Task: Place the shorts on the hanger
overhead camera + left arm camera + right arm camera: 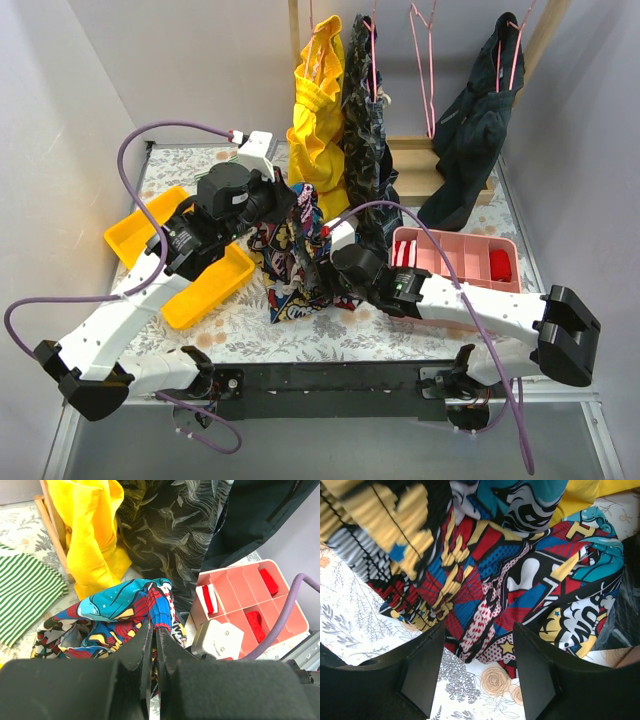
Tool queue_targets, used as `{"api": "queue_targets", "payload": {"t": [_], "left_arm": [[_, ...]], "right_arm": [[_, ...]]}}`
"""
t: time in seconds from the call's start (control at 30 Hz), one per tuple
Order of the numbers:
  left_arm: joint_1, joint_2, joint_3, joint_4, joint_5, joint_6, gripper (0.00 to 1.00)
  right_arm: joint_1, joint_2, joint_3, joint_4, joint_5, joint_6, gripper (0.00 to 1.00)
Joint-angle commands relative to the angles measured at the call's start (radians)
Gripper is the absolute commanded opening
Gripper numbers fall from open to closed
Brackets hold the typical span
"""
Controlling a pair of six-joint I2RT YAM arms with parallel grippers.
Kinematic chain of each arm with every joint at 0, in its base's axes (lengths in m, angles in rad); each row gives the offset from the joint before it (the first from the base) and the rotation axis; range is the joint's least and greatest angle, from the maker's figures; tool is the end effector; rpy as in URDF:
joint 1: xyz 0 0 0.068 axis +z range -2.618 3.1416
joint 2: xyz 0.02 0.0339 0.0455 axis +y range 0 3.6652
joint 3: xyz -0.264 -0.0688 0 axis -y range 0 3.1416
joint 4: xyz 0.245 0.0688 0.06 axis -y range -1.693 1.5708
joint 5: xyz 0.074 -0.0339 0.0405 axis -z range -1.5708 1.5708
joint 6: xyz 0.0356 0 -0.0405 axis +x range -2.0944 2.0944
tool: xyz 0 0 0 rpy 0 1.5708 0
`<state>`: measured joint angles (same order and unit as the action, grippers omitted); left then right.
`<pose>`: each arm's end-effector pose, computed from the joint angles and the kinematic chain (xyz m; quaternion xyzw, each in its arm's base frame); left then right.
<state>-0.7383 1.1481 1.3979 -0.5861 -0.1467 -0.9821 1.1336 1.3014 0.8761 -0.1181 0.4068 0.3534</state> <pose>0.1791 -0.1559 0.4369 -0.1410 0.8021 -0.3985 0.4218 0.1351 0.2558 0.2664 -0.2326 0.8266 0.1963 0.4733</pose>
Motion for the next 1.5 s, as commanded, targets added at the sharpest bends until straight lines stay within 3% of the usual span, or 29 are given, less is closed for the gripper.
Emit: {"api": "queue_targets", "payload": {"t": [0.0,0.3,0.43,0.5,0.53,0.57,0.7,0.83,0.97,1.13,1.27,1.33,1.4,1.43,1.47], "left_arm": [[0.005,-0.044,0.066,-0.032,-0.027,0.019,0.00],[0.005,-0.039,0.098,-0.058,-0.036,0.020,0.00],[0.005,-0.053,0.092,-0.083,-0.022,0.016,0.00],[0.005,-0.065,0.084,-0.103,-0.025,0.011,0.00],[0.005,-0.071,0.084,-0.127,-0.048,0.010,0.00],[0.005,-0.079,0.082,-0.141,-0.063,0.007,0.00],[0.005,-0.116,0.072,-0.251,-0.215,-0.052,0.00],[0.005,-0.174,0.055,-0.369,-0.375,-0.138,0.00],[0.005,-0.203,0.153,-0.455,-0.383,-0.176,0.00],[0.005,-0.171,0.210,-0.502,-0.407,-0.155,0.00],[0.007,-0.143,0.078,-0.434,-0.367,-0.136,0.00],[0.036,-0.131,-0.046,-0.376,-0.312,-0.124,0.00],[0.097,-0.120,-0.155,-0.273,-0.173,-0.093,0.00],[0.184,-0.099,-0.187,-0.238,-0.110,-0.081,0.00],[0.229,-0.084,-0.215,-0.177,0.056,-0.073,0.00]], "right_arm": [[-0.001,-0.016,0.054,0.024,0.026,-0.027,0.63],[0.006,-0.011,-0.028,0.052,0.019,0.024,0.63],[-0.001,-0.010,0.003,0.046,0.127,0.013,0.55],[-0.038,-0.008,0.067,0.020,0.150,-0.001,0.42],[-0.055,-0.008,0.095,-0.029,0.174,-0.001,0.15],[-0.070,-0.017,0.125,-0.073,0.190,0.001,0.02],[-0.103,-0.092,0.334,-0.248,0.297,-0.033,0.01],[-0.100,-0.157,0.542,-0.362,0.284,-0.073,0.01],[-0.092,-0.137,0.728,-0.487,0.221,-0.067,0.01],[-0.071,-0.087,0.825,-0.558,0.216,-0.067,0.01],[-0.090,-0.007,0.789,-0.623,0.251,-0.044,0.01],[-0.159,-0.016,0.642,-0.571,0.184,-0.018,0.01],[-0.260,-0.054,0.510,-0.525,0.126,0.001,0.01],[-0.296,-0.068,0.388,-0.500,0.056,0.012,0.01],[-0.326,-0.094,0.335,-0.459,0.025,0.022,0.01]]}}
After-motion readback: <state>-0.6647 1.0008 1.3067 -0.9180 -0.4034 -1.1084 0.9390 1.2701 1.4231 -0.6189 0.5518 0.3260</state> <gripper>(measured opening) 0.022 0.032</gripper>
